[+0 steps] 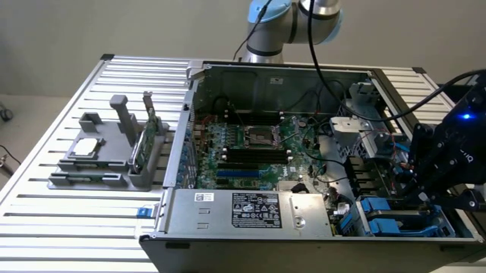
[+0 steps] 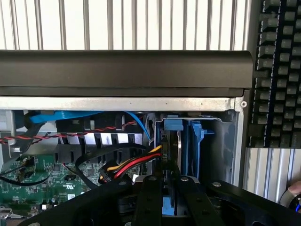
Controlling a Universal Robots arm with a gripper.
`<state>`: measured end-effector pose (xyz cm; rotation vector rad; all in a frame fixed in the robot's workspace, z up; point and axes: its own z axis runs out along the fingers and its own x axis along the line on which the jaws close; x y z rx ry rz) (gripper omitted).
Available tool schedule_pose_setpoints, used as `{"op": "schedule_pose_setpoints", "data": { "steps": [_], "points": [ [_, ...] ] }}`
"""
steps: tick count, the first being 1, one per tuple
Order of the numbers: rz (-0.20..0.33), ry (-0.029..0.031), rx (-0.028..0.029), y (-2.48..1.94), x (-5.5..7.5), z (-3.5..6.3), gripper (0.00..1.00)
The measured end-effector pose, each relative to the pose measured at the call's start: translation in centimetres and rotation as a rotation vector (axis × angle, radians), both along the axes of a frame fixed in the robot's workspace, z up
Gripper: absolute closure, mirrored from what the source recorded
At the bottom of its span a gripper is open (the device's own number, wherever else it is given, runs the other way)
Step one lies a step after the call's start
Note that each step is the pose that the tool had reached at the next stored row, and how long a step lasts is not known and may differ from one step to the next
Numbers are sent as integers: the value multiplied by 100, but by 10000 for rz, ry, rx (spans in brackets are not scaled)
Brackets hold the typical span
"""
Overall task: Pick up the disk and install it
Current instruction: 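Insert the first disk wire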
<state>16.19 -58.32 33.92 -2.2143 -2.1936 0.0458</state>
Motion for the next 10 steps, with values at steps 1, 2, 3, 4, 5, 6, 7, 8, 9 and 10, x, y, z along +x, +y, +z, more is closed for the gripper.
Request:
{"op": "schedule_pose_setpoints", "data": {
  "steps": [1,2,3,4,5,6,7,8,9,10],
  "points": [
    [-1,5,0,0,0,-1,83],
    [1,12,-3,-1,2,-2,83],
    [1,21,-1,0,2,-6,83],
    [1,25,-2,0,2,-7,83],
    [1,30,-2,0,2,-7,83],
    [1,37,-1,0,2,-8,83],
    [1,45,-1,0,2,-9,83],
    [1,52,-2,0,2,-10,83],
    [1,58,-1,0,2,-11,83],
    [1,64,-1,0,3,-11,83]
  ]
}}
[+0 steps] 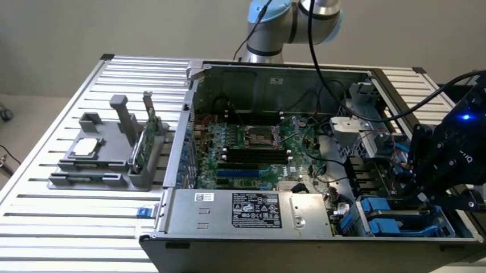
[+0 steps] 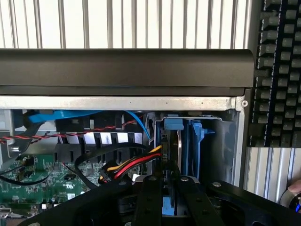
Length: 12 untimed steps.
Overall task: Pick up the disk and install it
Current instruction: 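Insert the first disk wire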
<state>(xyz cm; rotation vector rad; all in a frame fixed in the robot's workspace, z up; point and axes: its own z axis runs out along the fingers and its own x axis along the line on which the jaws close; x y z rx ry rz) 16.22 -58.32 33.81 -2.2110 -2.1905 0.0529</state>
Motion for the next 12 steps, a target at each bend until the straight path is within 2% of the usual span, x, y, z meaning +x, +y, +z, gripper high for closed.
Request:
{"op": "schedule_pose_setpoints", "data": {
  "steps": [12],
  "points": [
    [216,6,1,-5,4,0,83]
  ]
}}
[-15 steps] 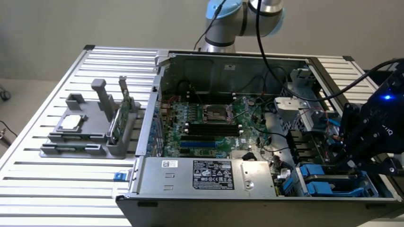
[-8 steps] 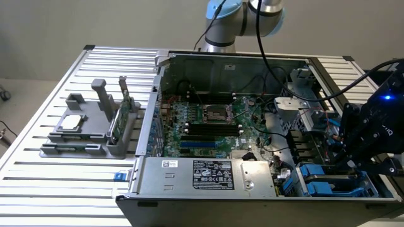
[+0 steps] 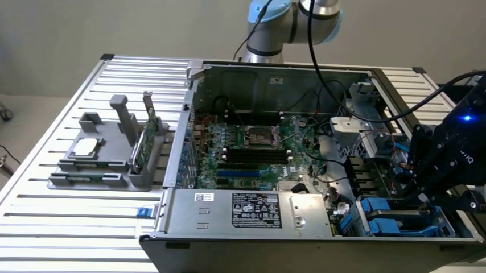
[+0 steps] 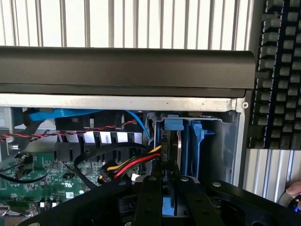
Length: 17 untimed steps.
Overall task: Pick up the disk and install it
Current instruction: 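Insert the first disk wire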
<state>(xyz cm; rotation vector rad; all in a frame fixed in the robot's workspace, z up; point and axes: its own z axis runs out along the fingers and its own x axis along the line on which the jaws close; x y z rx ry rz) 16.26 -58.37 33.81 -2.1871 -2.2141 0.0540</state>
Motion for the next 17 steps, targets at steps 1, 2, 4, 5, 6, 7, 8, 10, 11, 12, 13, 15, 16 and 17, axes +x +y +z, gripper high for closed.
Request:
{"op": "schedule_pose_setpoints", "data": {
  "steps": [1,2,4,5,6,7,8,10,11,12,13,15,16,17],
  "points": [
    [13,0,0,0,0,0,83],
    [14,0,0,0,0,0,83],
    [16,0,-1,0,0,-5,83],
    [16,0,-1,0,0,-7,83],
    [15,0,-2,-1,-1,-8,83],
    [16,0,-2,-1,-1,-9,83],
    [15,-1,0,0,-1,-10,83],
    [16,0,1,0,0,-12,83],
    [16,0,1,0,0,-12,83],
    [16,0,1,0,0,-12,83],
    [16,0,1,0,0,-12,83],
    [15,0,2,-1,0,-13,83],
    [14,0,3,0,0,-14,83],
    [15,0,5,0,3,-14,83]
  ]
}}
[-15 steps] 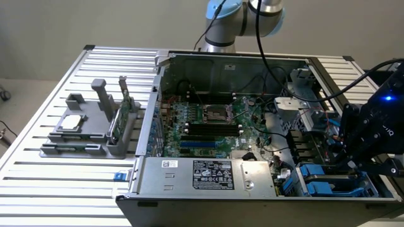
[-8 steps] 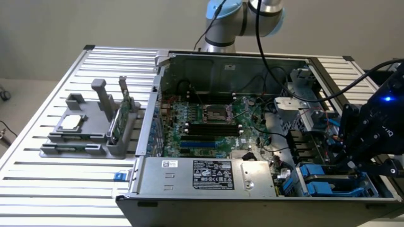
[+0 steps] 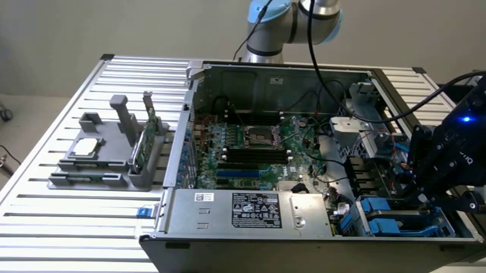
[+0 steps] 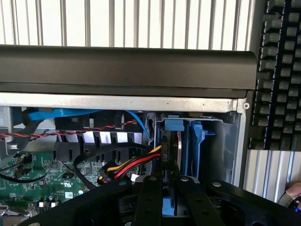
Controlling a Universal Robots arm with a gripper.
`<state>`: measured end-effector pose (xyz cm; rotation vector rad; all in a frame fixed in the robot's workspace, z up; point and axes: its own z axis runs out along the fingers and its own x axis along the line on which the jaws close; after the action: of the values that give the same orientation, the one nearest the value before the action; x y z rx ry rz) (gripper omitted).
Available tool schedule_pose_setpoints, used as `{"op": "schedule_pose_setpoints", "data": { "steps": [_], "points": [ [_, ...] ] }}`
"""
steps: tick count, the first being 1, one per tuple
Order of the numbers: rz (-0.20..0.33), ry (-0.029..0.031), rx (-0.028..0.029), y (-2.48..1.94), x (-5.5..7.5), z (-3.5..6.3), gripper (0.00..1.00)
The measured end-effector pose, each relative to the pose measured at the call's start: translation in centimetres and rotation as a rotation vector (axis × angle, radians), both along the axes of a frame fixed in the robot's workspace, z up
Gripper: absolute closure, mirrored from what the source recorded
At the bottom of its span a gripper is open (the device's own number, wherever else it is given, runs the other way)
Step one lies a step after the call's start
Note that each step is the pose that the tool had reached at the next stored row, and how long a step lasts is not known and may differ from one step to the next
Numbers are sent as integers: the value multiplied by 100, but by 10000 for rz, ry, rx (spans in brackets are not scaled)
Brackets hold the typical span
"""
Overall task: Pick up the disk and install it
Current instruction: 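Insert the first disk wire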
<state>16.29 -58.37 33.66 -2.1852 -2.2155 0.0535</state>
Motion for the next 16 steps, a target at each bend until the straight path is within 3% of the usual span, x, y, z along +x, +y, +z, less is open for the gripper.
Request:
{"op": "schedule_pose_setpoints", "data": {
  "steps": [16],
  "points": [
    [-93,-1,-1,0,9,0,83]
  ]
}}
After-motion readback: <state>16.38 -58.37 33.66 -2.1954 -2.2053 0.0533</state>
